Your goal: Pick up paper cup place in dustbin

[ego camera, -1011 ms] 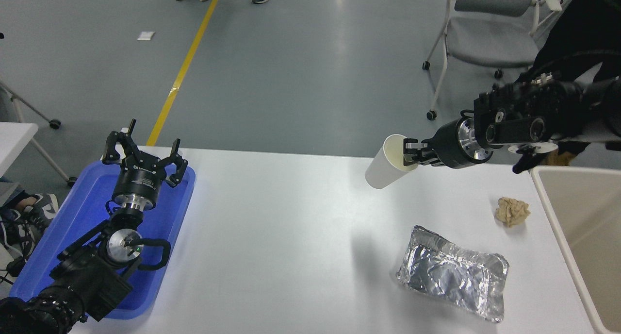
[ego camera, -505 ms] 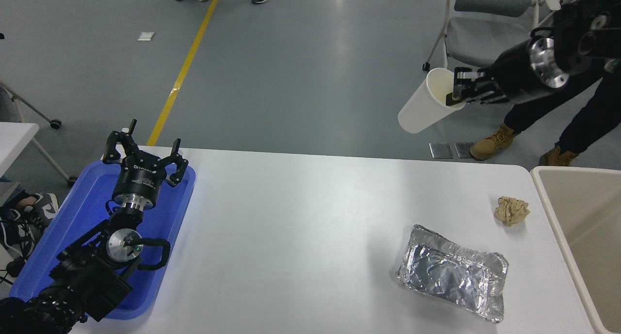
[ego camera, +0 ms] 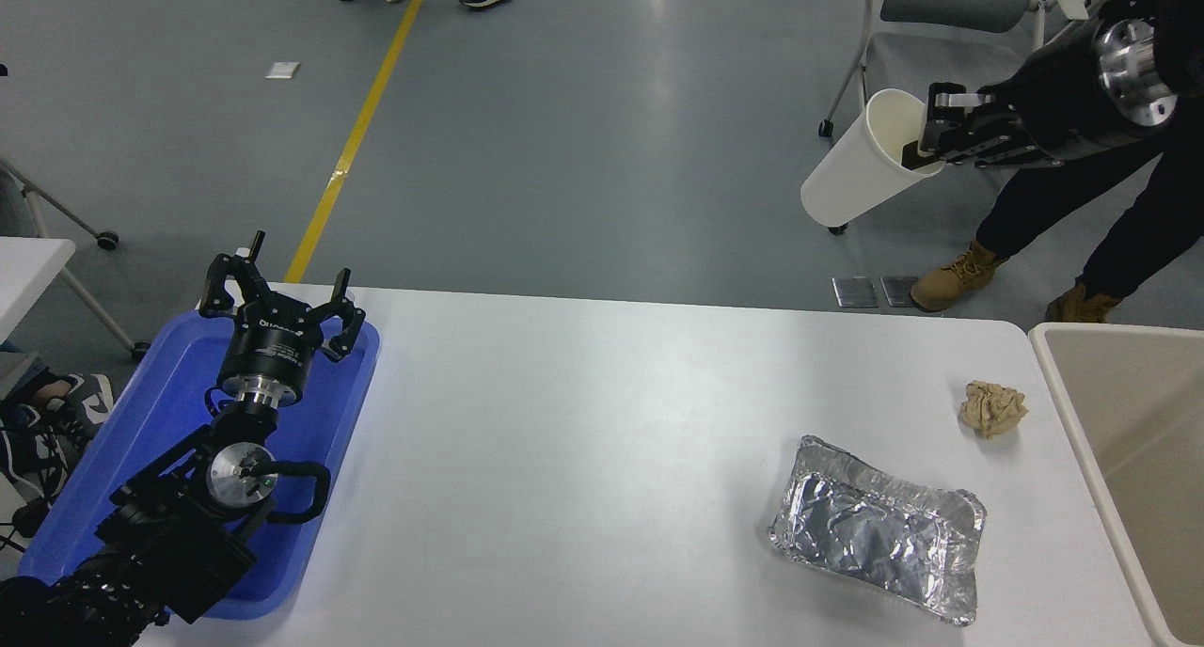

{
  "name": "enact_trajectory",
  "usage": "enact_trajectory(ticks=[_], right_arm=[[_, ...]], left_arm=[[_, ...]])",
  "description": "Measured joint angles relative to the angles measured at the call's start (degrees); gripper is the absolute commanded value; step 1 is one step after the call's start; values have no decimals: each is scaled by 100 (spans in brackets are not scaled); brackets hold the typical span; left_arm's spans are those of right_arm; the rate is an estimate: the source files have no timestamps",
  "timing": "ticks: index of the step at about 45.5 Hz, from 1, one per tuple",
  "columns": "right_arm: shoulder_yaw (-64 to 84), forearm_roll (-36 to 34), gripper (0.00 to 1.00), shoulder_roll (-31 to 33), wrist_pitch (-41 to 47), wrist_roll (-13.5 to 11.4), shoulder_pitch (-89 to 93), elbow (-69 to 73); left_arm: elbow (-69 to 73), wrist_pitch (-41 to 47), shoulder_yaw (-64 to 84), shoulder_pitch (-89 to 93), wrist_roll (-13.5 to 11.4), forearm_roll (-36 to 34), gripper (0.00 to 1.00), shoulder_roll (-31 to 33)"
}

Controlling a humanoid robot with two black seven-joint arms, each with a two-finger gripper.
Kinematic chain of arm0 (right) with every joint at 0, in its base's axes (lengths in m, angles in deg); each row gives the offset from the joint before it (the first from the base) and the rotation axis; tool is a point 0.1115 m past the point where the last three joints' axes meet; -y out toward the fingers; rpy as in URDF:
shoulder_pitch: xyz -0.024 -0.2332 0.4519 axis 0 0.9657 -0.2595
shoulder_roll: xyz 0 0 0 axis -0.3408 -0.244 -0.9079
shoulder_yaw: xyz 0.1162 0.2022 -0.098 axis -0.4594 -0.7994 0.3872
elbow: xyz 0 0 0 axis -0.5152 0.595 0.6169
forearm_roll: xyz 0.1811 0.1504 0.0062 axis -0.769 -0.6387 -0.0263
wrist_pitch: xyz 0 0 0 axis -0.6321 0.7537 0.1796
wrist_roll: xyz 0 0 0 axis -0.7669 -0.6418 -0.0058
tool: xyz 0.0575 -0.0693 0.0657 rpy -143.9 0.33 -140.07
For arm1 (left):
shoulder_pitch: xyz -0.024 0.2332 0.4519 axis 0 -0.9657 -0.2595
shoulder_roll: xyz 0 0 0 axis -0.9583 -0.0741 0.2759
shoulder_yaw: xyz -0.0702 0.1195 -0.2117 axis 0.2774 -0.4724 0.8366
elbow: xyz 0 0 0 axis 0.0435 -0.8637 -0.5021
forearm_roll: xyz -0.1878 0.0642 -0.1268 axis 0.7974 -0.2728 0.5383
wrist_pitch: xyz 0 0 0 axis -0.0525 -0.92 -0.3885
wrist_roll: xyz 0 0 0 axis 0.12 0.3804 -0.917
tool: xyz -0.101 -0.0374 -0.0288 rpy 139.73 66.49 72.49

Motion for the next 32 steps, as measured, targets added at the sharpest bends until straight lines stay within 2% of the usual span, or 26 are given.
enact_trajectory(ticks=[11,32], right_arm=[[118,-14,0,292,-306,-34,482,-518],[566,-399,0,911,-1497,-132,2375,-2197]], left_arm=[[-1,0,0,-1,0,-4,100,0],[0,-1,0,0,0,1,100,0]])
